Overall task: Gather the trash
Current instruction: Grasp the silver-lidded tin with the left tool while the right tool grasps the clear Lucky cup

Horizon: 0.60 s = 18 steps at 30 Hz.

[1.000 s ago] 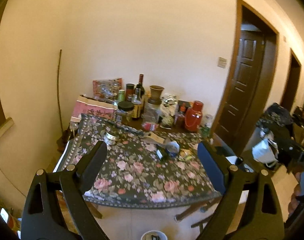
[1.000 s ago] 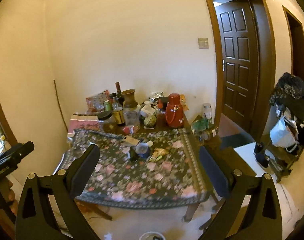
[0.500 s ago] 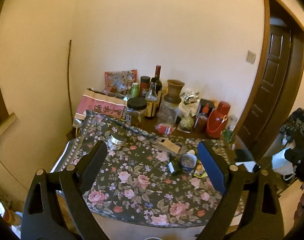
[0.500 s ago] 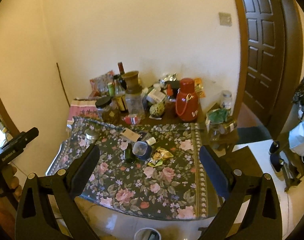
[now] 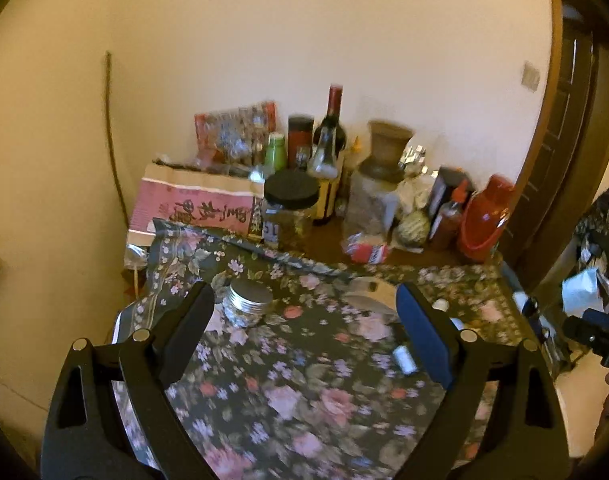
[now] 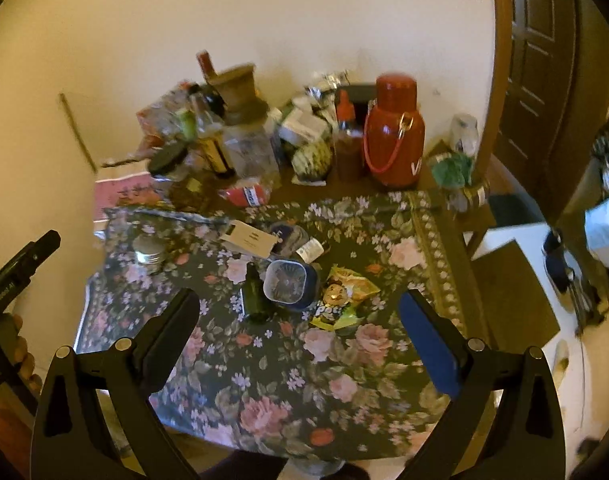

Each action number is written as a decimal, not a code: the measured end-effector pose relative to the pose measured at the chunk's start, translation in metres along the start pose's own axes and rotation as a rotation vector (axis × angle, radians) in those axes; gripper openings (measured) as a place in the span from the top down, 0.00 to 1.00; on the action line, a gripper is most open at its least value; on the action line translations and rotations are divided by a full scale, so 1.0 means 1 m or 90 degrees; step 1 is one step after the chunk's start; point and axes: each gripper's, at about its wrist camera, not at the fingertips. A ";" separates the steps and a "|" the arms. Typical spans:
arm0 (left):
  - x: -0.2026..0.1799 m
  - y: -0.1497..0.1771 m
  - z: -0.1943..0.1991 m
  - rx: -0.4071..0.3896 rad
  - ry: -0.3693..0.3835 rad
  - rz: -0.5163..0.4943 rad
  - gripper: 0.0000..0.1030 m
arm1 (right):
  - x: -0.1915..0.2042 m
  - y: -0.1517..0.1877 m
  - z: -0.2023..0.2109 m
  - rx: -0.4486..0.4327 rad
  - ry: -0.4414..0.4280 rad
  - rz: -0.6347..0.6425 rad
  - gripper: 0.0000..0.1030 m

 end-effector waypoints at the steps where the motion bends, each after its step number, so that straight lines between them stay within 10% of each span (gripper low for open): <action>1: 0.005 -0.002 -0.014 0.013 0.002 -0.007 0.10 | 0.004 -0.002 -0.012 0.011 0.007 -0.009 0.04; 18: 0.050 0.017 -0.247 0.287 0.062 -0.196 0.10 | 0.013 -0.004 -0.180 0.195 0.109 -0.163 0.07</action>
Point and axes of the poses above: each gripper's, at about its wrist camera, not at the fingertips, and z roughly against the way its jaws point, x to its left, y to its underside, and after that the axes turned 3 degrees about -y, right-handed
